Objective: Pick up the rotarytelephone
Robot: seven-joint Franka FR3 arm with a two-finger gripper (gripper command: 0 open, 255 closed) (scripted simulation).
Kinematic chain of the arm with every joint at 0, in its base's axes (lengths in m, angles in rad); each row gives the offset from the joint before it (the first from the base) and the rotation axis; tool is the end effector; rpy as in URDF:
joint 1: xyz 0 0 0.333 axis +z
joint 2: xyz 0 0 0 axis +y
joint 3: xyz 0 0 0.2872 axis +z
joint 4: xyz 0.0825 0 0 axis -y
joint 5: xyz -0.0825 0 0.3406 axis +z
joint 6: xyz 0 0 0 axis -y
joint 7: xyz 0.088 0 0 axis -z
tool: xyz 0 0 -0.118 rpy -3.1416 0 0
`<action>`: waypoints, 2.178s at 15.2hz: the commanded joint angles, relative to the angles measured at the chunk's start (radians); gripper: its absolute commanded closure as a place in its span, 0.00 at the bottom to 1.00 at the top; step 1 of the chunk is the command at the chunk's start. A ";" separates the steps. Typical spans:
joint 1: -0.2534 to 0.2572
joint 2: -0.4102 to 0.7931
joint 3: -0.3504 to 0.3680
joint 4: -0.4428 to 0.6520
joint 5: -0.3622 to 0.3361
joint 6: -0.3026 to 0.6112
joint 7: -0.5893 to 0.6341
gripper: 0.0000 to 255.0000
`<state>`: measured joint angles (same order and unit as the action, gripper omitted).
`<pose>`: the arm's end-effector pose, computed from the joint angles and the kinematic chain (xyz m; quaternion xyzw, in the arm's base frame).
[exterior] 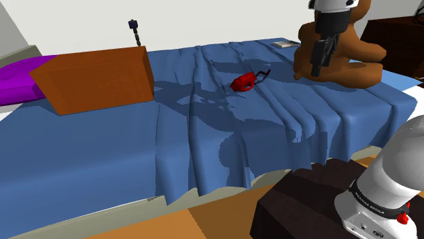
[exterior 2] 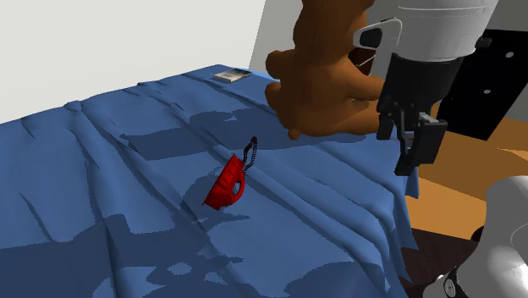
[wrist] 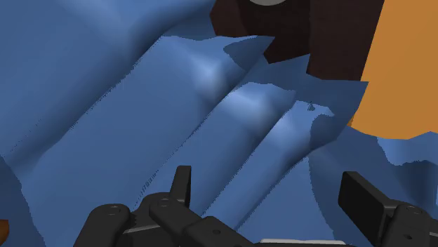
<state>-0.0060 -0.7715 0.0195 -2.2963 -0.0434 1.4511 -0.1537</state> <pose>0.2744 -0.0001 0.5705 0.9958 0.0786 -0.0388 0.0257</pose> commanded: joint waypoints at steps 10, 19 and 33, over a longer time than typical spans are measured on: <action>0.033 0.412 -0.168 0.280 0.033 0.038 -0.296 0.00; 0.023 0.881 -0.251 0.713 0.164 -0.069 -0.588 0.00; -0.041 1.278 -0.228 1.099 0.267 -0.171 -0.746 0.00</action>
<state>-0.0465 0.5029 -0.2089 -1.1902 0.2236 1.2693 -0.8975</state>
